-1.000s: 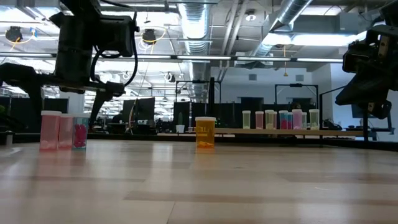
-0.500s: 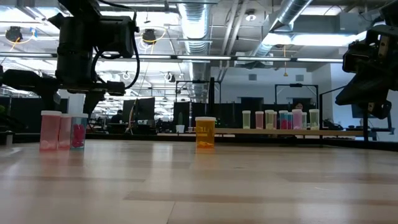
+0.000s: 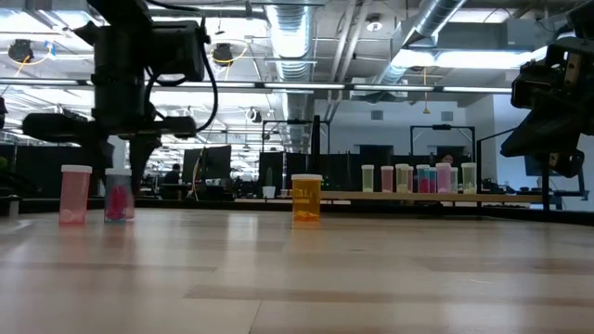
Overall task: Pick and place medicine bottles onto shelf by color
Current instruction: Move the pink pill bottle to the center of the table
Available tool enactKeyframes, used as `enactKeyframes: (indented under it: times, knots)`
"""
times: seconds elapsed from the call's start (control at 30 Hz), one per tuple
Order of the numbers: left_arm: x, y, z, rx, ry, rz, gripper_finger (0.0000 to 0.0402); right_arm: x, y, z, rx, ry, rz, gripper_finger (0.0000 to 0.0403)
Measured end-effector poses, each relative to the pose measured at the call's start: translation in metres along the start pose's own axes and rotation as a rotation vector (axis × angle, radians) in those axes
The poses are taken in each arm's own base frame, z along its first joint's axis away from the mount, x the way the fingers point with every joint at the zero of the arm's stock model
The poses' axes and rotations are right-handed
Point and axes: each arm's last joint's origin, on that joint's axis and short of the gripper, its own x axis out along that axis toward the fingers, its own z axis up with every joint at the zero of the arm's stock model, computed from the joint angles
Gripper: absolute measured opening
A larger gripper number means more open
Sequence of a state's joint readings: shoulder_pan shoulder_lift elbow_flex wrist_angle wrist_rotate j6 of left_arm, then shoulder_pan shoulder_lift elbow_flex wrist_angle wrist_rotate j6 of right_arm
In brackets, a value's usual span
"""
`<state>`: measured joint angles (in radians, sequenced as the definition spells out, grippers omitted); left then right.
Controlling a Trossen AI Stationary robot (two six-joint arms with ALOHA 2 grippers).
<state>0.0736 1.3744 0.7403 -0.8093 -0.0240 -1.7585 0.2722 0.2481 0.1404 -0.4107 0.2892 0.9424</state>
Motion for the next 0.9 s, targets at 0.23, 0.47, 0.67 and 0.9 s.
enactKeyframes:
  times: [0.23,0.47,0.67,0.9]
  knots:
    - [0.000,-0.013,0.015,0.097,0.039,-0.102,0.0090,0.000,0.000,0.000,0.000,0.000,0.000,0.0056]
    - [-0.005,-0.029,0.022,0.144,0.049,-0.179,0.0087,0.000,0.000,0.000,0.000,0.000,0.000,0.0056]
    - [-0.010,-0.065,0.022,0.234,0.024,-0.108,0.0085,0.000,0.000,0.000,0.000,0.000,0.000,0.0056]
    - [-0.005,-0.124,0.023,0.423,0.086,-0.061,0.0084,0.000,0.000,0.000,0.000,0.000,0.000,0.0056]
